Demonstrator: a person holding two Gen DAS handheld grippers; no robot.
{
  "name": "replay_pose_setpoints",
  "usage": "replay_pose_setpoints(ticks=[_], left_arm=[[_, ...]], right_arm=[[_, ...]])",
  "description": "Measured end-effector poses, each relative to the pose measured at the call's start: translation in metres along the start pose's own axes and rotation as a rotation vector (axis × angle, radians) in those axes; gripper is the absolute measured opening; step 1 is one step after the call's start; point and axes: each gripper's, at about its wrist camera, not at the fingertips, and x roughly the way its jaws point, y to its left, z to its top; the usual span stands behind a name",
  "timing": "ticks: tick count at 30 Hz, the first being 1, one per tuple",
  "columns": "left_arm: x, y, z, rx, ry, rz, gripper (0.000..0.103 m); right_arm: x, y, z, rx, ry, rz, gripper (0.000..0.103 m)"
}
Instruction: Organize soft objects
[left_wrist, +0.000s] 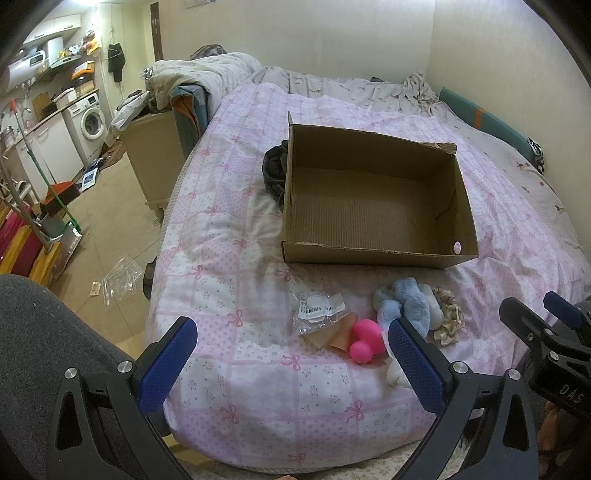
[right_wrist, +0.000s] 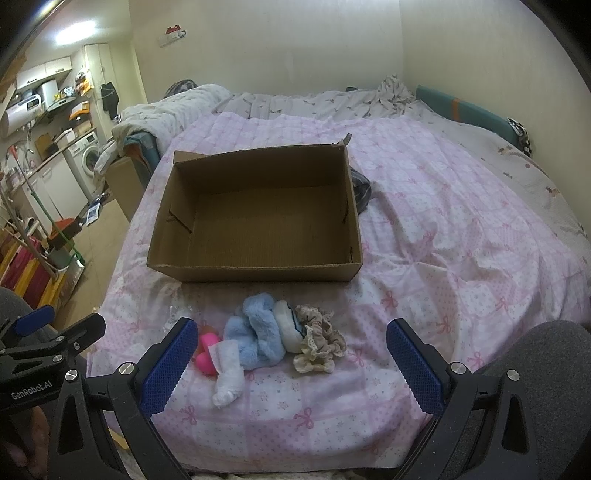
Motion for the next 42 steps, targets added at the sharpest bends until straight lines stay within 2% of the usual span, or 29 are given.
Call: replay_pose_setpoints(ticks=[42], left_arm=[[-0.0005, 0.0011, 0.0003, -0.002, 0.003, -0.006, 0.103]], right_arm=[[-0.0006, -0.0012, -0.0005, -0.001, -0.001, -0.001, 0.103]])
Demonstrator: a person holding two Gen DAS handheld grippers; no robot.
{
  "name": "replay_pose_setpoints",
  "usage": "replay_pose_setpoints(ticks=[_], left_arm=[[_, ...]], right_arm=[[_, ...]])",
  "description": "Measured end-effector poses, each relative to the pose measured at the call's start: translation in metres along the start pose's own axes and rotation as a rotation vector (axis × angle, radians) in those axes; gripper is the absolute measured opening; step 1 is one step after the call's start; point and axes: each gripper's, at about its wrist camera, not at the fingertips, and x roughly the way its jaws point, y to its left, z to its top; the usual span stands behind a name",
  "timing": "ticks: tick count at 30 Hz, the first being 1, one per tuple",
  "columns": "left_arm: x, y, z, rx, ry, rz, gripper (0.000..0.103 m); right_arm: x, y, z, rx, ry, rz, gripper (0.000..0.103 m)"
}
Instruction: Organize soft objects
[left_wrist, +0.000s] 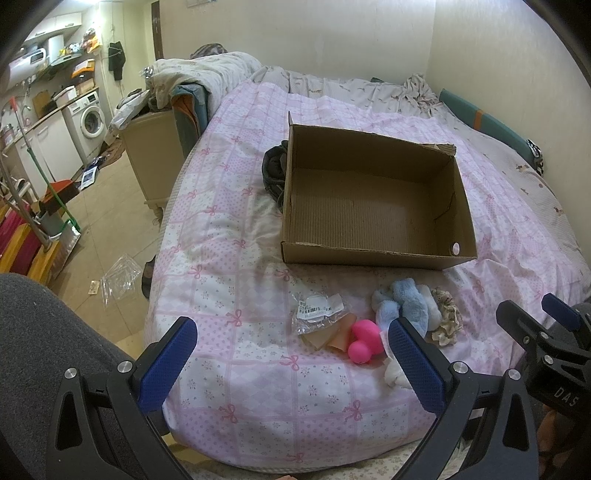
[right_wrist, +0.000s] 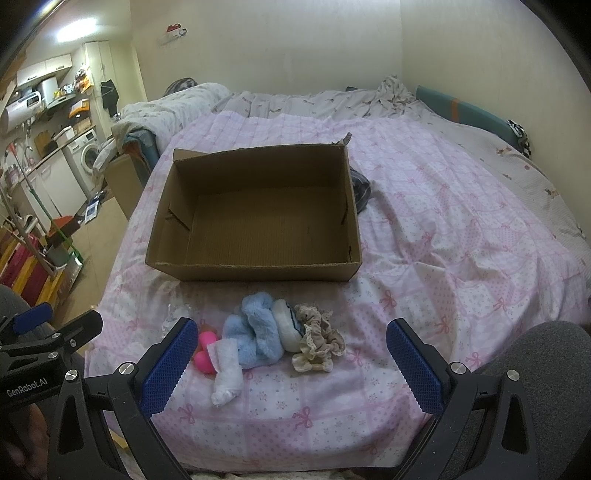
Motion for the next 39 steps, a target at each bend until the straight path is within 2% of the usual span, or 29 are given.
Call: replay_pose_setpoints(ticks=[11, 19, 32, 39], left_arm=[[-0.002, 0.000, -0.001, 0.002, 0.003, 0.003, 0.103], [0.003, 0.006, 0.003, -0.021, 0.043, -0.005, 0.103], [0.012, 0.010, 0.047, -0.020, 0.110, -0.023, 0.103], [0.040, 0.022, 0.068, -0.028, 0.214, 0.003, 0.103]], right_arm=[[0.000, -0.001, 0.000, -0.004, 0.001, -0.001, 0.103], [0.000, -0.004, 0.000, -0.004, 0.018, 0.000, 0.103], [0.003, -0.005, 0.034, -0.012, 0.081, 0.100, 0.103], [0.022, -0.016, 0.052, 0.004, 0.181, 0.141, 0.103]])
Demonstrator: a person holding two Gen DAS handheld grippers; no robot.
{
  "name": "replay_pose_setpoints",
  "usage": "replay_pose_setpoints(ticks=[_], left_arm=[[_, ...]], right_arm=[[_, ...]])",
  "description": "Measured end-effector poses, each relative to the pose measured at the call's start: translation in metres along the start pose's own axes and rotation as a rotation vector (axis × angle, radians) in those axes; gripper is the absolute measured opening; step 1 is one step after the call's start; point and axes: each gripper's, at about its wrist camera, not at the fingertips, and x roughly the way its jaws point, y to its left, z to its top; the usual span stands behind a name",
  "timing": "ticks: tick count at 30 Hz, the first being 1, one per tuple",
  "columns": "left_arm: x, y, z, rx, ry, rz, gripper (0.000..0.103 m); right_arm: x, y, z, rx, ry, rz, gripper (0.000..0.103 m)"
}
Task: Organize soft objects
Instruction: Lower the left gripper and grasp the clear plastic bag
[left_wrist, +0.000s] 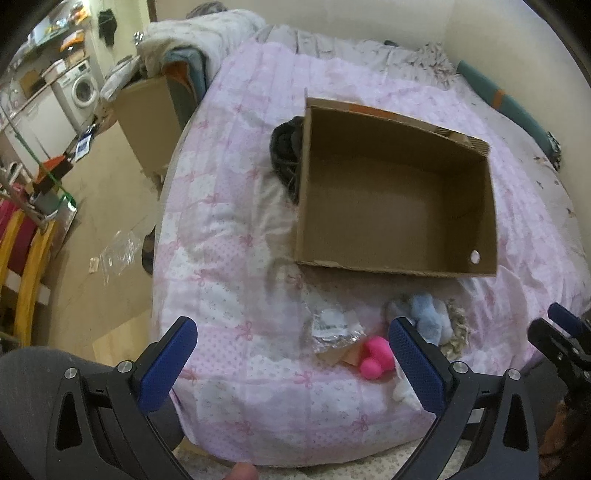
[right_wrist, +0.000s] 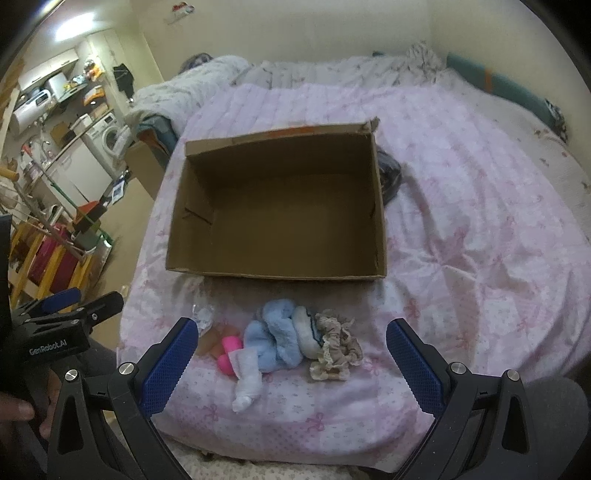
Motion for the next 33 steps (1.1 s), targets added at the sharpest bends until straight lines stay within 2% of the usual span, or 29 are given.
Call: replay_pose_setpoints(ticks=[6, 9, 11, 15, 20, 26, 31, 33], left_arm=[[0.035, 0.011, 0.012, -0.067, 0.114, -0.028, 0.103], [0.067, 0.007, 0.009, -0.109, 0.220, -0.074, 0.099], [0.087, 0.001, 0.007, -0.125, 0.277, -0.109, 0.097], [0.126, -0.006, 0.002, -0.144, 0.365, -0.124, 0.097], [0.160, -0.007, -0.004, -0.153, 0.424, -0.144, 0.097], [0.177, -0.014, -0.014, -0.118, 0.466, -0.153, 0.097], [0.168, -0.024, -0.012, -0.060, 0.413, -0.156, 0.097], [0.167, -0.028, -0.013, -0.049, 0.428, -0.153, 0.097]], right_arm=[[0.016, -0.010, 0.015, -0.006, 0.051, 0.003, 0.103], [0.031, -0.019, 0.019, 0.017, 0.080, 0.001, 0.103], [0.043, -0.025, 0.018, 0.036, 0.096, -0.008, 0.103], [0.063, -0.041, 0.008, 0.092, 0.128, -0.013, 0.103], [0.073, -0.057, 0.001, 0.179, 0.148, 0.003, 0.103], [0.079, -0.054, 0.000, 0.167, 0.143, -0.010, 0.103], [0.088, -0.044, 0.000, 0.126, 0.163, -0.017, 0.103], [0.090, -0.042, 0.000, 0.112, 0.167, -0.020, 0.103]])
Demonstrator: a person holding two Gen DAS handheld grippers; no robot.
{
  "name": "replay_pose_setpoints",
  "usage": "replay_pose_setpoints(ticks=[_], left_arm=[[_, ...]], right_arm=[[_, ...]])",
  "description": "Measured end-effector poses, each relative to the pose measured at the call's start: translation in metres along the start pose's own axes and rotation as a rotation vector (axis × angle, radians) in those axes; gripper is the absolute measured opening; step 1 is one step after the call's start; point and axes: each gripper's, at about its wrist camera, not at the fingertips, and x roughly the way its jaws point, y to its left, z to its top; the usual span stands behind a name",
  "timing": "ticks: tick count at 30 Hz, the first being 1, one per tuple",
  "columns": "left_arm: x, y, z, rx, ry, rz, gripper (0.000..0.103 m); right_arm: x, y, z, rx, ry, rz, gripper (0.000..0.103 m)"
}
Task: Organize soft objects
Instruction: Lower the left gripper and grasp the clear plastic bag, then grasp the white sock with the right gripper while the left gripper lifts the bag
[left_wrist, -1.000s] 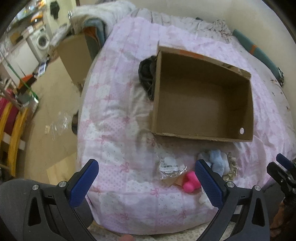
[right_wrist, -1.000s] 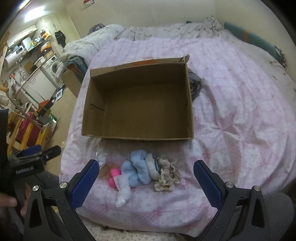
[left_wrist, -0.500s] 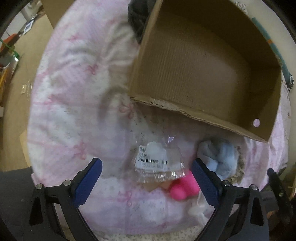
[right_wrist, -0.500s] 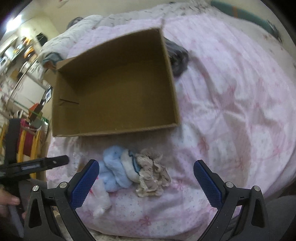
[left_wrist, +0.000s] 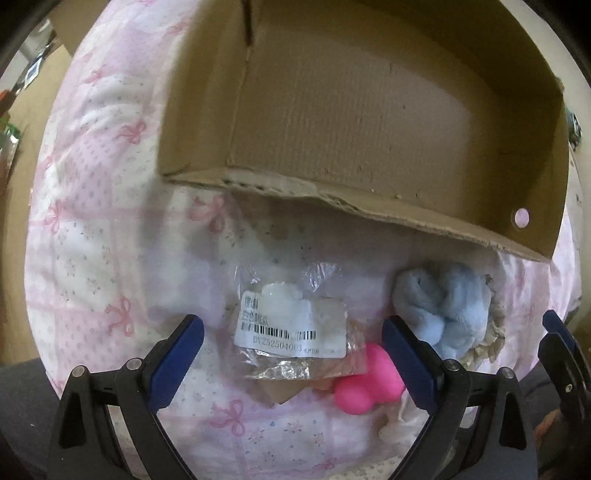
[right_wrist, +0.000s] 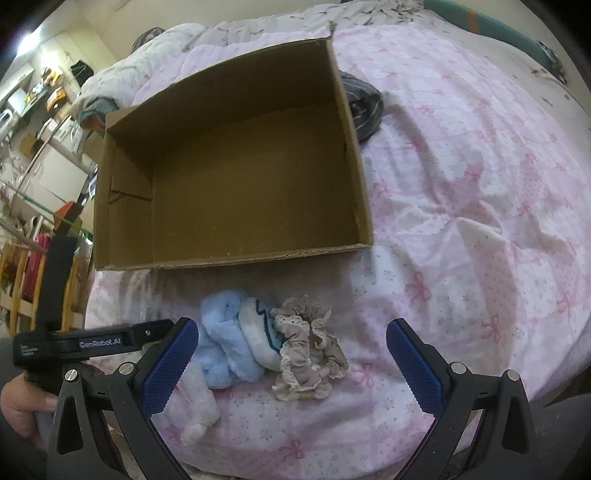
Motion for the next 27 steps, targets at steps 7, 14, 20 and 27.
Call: replay_pose_setpoints(ticks=[7, 14, 20, 27], left_arm=[[0.011, 0.017, -0.002, -0.040, 0.007, 0.005, 0.060], [-0.004, 0.051, -0.001, -0.088, -0.015, -0.032, 0.024], [-0.053, 0.066, -0.011, -0.059, -0.073, -0.025, 0.023], [-0.068, 0.075, -0.022, -0.062, -0.057, -0.001, 0.022]], right_arm=[[0.005, 0.005, 0.000, -0.019, 0.011, -0.010, 0.103], [0.004, 0.002, -0.001, -0.014, 0.004, -0.013, 0.103], [0.002, 0.000, -0.003, -0.011, -0.001, -0.012, 0.103], [0.001, 0.002, -0.004, -0.016, -0.002, -0.014, 0.103]])
